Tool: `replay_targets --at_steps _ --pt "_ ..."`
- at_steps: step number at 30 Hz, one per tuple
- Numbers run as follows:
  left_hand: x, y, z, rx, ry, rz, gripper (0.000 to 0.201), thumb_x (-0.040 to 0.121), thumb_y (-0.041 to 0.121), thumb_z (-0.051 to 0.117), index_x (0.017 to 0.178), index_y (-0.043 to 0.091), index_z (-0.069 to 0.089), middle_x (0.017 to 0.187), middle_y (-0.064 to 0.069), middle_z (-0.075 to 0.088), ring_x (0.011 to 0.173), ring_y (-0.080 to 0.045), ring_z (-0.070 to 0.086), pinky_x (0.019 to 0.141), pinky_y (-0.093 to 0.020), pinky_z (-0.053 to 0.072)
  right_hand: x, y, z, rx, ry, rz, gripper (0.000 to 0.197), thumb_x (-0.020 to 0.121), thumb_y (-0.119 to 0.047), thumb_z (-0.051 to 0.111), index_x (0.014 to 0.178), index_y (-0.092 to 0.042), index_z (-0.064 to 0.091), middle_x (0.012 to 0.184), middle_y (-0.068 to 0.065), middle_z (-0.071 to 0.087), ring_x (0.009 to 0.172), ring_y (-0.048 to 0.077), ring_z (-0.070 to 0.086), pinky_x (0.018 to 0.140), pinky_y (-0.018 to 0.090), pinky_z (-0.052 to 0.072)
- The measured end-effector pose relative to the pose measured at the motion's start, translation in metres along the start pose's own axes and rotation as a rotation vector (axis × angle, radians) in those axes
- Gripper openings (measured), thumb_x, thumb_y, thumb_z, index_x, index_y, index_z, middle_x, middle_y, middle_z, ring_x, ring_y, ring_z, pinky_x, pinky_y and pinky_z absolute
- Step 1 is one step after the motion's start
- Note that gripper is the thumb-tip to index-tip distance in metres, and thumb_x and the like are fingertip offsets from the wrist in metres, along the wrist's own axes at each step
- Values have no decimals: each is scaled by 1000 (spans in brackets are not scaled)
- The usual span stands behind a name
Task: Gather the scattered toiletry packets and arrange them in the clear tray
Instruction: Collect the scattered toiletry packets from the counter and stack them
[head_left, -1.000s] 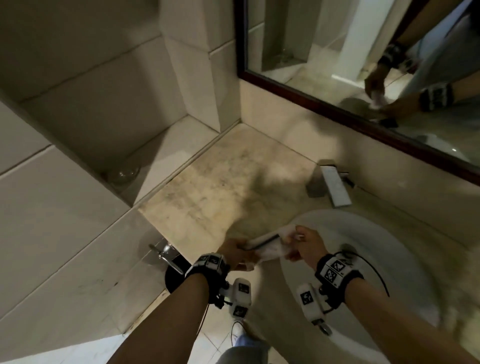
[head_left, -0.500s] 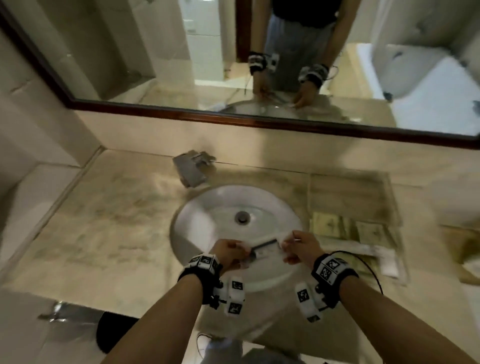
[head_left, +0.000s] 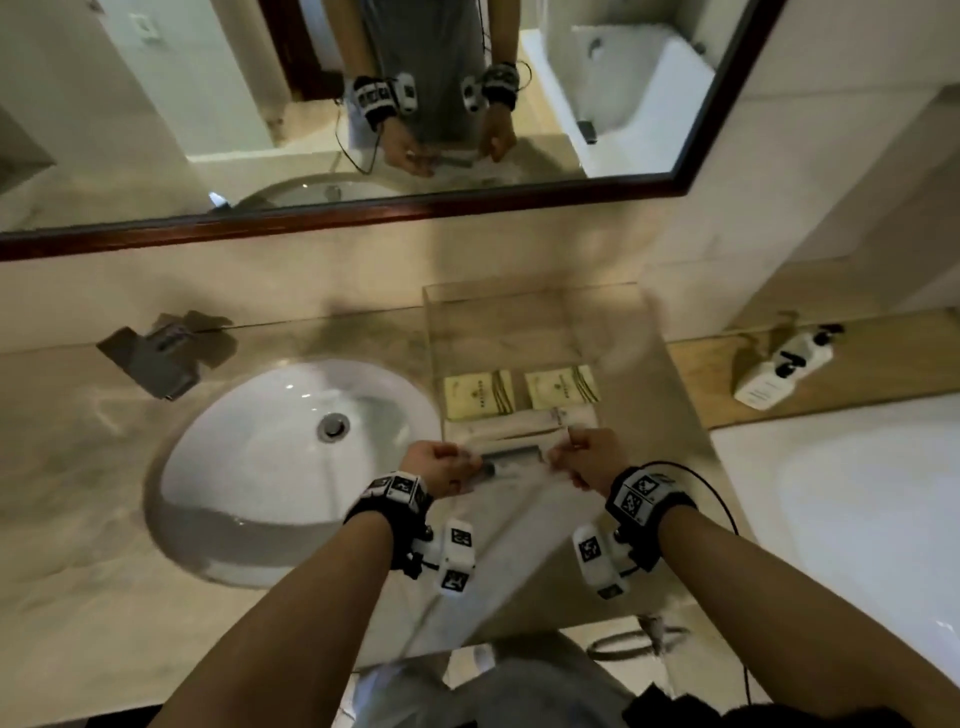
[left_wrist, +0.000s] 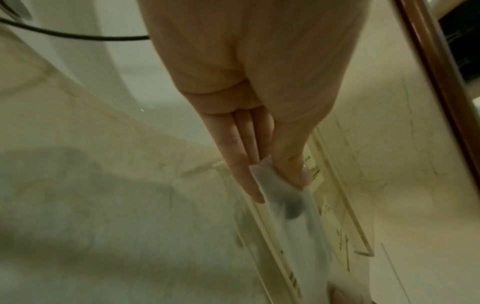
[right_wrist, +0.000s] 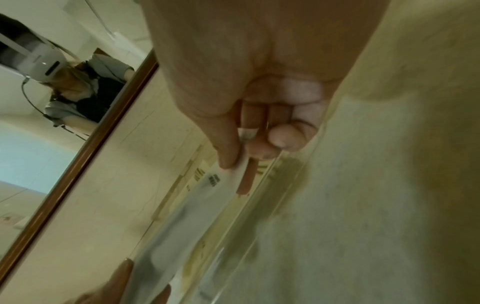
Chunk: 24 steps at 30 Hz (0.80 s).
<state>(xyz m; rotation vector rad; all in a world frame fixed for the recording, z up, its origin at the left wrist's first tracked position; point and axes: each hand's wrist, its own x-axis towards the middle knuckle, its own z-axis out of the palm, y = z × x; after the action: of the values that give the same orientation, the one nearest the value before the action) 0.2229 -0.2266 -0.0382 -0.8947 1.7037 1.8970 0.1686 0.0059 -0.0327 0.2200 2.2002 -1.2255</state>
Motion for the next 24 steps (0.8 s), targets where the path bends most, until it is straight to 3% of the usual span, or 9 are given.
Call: replay_targets --at_steps 2,6,9,12,15,17,19,22,24 --pt "6 3 15 3 29 13 35 81 -3 71 113 -11 59 91 -18 64 80 -29 64 55 -28 60 5 7 -16 -14 21 -6 20 82 -16 73 65 -10 63 45 -2 50 42 18 45 47 27 39" --pt "13 8 36 15 96 37 24 82 -8 68 105 -3 61 79 -11 64 68 -21 62 50 -25 59 19 7 -30 -72 88 20 39 80 -22 74 52 -20 47 42 -5 44 45 17 40 49 24 34" --pt "26 3 40 41 170 19 31 80 -5 72 109 -6 63 88 -16 66 75 -26 65 60 -33 61 26 1 -29 -199 90 -21 42 82 -24 71 51 -21 43 52 -2 41 51 15 41 54 24 34" --pt "29 0 37 120 268 28 29 78 -1 76 105 1 67 94 -18 68 83 -31 67 74 -43 60 31 -7 -23 -325 45 -87 43 84 -22 66 50 -20 40 53 0 40 56 18 43 50 25 30" --pt "29 0 32 197 321 79 22 78 2 76 95 10 66 96 -17 70 81 -30 68 70 -43 61 36 -10 -18 -363 25 -136 38 82 -19 67 51 -22 45 55 -2 47 56 16 48 51 22 35" --pt "28 0 27 338 324 134 23 78 10 78 95 16 64 97 -13 73 81 -28 71 73 -45 61 39 -9 -14 -369 2 -147 36 80 -18 69 51 -25 49 54 -5 50 53 10 48 48 19 34" --pt "26 2 21 580 295 200 28 79 27 76 102 22 61 96 -5 75 80 -24 73 77 -42 60 41 -9 -11 -387 -11 -148 29 79 -18 70 53 -22 56 57 -2 58 58 15 56 50 21 42" --pt "19 6 19 964 312 268 42 83 48 65 117 26 53 98 3 73 88 -22 70 81 -35 56 45 -5 -10 -403 -35 -159 14 78 -20 69 66 -12 70 72 7 71 73 23 68 65 31 56" --pt "17 8 21 1126 354 291 47 84 56 59 119 26 51 104 0 69 95 -23 65 82 -36 54 45 -3 -12 -384 -46 -181 13 78 -21 69 66 -16 70 71 2 70 74 20 68 64 25 52"
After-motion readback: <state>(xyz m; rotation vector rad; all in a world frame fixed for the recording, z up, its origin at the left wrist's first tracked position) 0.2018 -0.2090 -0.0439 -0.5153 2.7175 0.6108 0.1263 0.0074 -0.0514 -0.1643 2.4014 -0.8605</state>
